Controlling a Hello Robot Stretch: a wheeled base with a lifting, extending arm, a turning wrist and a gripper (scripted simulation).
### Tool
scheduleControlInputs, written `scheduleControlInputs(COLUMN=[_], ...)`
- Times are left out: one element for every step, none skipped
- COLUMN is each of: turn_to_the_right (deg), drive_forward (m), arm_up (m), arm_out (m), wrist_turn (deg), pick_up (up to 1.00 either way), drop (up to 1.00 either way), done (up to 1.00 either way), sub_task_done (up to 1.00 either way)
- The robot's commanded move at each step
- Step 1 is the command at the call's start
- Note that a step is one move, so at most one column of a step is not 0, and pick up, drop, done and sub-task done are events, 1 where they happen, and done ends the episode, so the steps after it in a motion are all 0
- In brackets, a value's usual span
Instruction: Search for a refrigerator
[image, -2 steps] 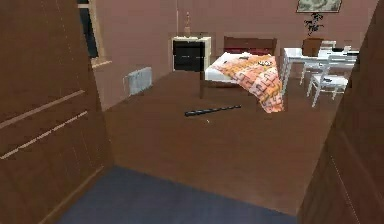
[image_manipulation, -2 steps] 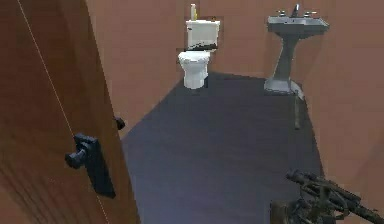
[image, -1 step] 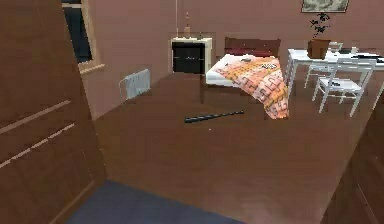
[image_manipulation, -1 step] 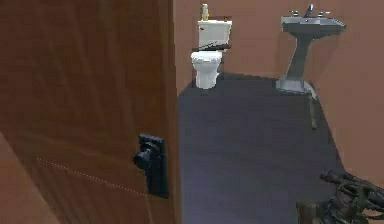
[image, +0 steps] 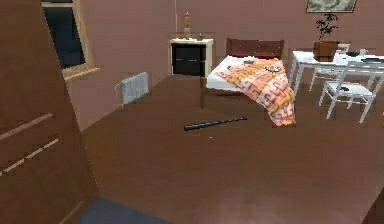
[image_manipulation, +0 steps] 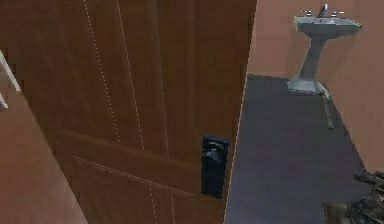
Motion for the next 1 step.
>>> scheduleControlInputs(turn_to_the_right=[-45.0], drive_forward=[0.0], arm_up=[0.0], arm_out=[0.0], wrist_turn=[0.0], pick_up=[0.0], drop=[0.0], done=[0.0], sub_task_done=[0.0])
